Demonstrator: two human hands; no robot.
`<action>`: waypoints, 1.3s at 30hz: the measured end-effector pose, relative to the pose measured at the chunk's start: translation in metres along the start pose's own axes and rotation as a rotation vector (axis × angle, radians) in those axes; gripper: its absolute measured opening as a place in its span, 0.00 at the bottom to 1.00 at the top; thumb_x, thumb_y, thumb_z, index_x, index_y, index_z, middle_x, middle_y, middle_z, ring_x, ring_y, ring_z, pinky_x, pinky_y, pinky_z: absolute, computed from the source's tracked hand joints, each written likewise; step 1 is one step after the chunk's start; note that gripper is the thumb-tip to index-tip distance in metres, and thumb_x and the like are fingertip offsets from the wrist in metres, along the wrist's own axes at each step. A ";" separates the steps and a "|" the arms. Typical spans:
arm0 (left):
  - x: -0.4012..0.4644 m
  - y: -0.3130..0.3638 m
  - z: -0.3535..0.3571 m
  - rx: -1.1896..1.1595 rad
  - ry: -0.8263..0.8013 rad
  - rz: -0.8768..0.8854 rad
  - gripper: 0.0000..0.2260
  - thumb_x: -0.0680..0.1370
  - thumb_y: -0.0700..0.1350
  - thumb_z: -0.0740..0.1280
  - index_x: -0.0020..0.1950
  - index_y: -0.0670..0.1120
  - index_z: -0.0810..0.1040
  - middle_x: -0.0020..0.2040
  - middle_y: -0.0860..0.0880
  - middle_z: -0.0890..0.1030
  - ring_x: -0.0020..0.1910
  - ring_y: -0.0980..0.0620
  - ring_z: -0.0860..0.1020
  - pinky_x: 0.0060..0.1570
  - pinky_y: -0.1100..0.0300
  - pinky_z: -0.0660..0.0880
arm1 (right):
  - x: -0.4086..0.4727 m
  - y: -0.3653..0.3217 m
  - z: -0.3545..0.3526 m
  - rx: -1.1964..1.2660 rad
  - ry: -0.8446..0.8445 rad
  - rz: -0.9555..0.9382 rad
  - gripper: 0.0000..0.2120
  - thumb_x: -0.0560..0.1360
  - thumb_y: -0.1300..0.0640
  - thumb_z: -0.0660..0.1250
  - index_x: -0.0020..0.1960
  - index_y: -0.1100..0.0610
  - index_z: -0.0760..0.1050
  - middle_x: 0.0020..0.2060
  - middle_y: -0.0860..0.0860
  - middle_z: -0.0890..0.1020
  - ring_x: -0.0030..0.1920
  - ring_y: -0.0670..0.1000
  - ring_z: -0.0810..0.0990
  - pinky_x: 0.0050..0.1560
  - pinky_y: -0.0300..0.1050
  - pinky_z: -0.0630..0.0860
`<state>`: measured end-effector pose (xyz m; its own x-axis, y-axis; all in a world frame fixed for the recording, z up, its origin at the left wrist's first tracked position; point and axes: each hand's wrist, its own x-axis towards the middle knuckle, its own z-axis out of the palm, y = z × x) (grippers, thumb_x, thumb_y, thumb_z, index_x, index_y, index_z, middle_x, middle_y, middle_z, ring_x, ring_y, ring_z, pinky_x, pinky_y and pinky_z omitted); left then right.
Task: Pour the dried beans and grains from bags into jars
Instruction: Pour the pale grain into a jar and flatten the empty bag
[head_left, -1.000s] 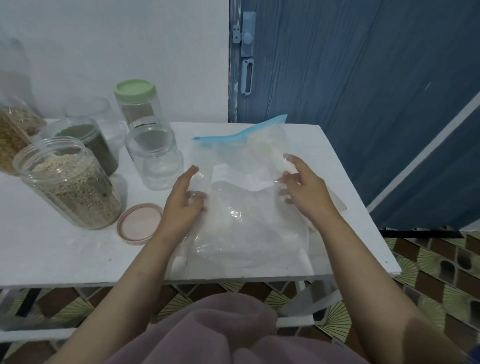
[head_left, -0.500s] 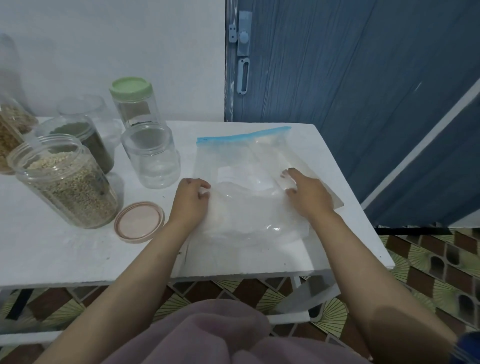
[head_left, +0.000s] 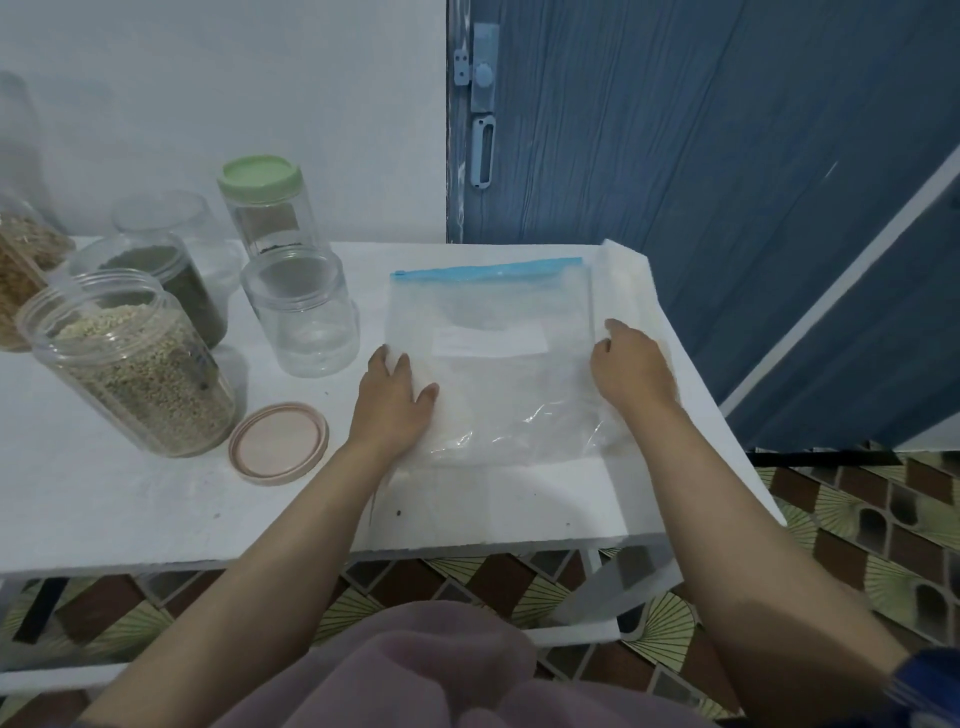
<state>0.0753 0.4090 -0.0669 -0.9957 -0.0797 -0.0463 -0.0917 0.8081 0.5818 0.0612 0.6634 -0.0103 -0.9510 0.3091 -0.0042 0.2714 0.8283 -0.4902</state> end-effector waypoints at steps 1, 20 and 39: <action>-0.002 0.000 0.001 0.017 0.011 0.003 0.27 0.82 0.52 0.61 0.78 0.41 0.60 0.80 0.41 0.49 0.78 0.40 0.53 0.75 0.51 0.54 | -0.002 0.003 -0.002 0.008 0.023 -0.019 0.21 0.81 0.62 0.54 0.73 0.59 0.66 0.67 0.57 0.74 0.65 0.60 0.73 0.59 0.50 0.71; -0.031 0.063 0.021 0.486 -0.063 0.010 0.28 0.84 0.56 0.43 0.80 0.41 0.47 0.81 0.42 0.41 0.79 0.41 0.37 0.75 0.41 0.37 | -0.075 -0.047 0.012 -0.038 -0.187 -0.270 0.30 0.80 0.66 0.55 0.80 0.52 0.55 0.72 0.52 0.70 0.69 0.55 0.71 0.64 0.47 0.70; -0.072 0.007 0.035 0.326 0.079 0.286 0.29 0.80 0.55 0.44 0.73 0.41 0.70 0.74 0.41 0.69 0.74 0.40 0.67 0.72 0.43 0.62 | -0.072 0.000 0.033 -0.105 -0.307 -0.139 0.40 0.77 0.67 0.55 0.81 0.47 0.37 0.80 0.43 0.50 0.53 0.54 0.80 0.40 0.43 0.70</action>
<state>0.1460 0.4410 -0.0882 -0.9788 0.1398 0.1494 0.1770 0.9451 0.2746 0.1250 0.6261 -0.0387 -0.9757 0.0487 -0.2138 0.1352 0.9011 -0.4120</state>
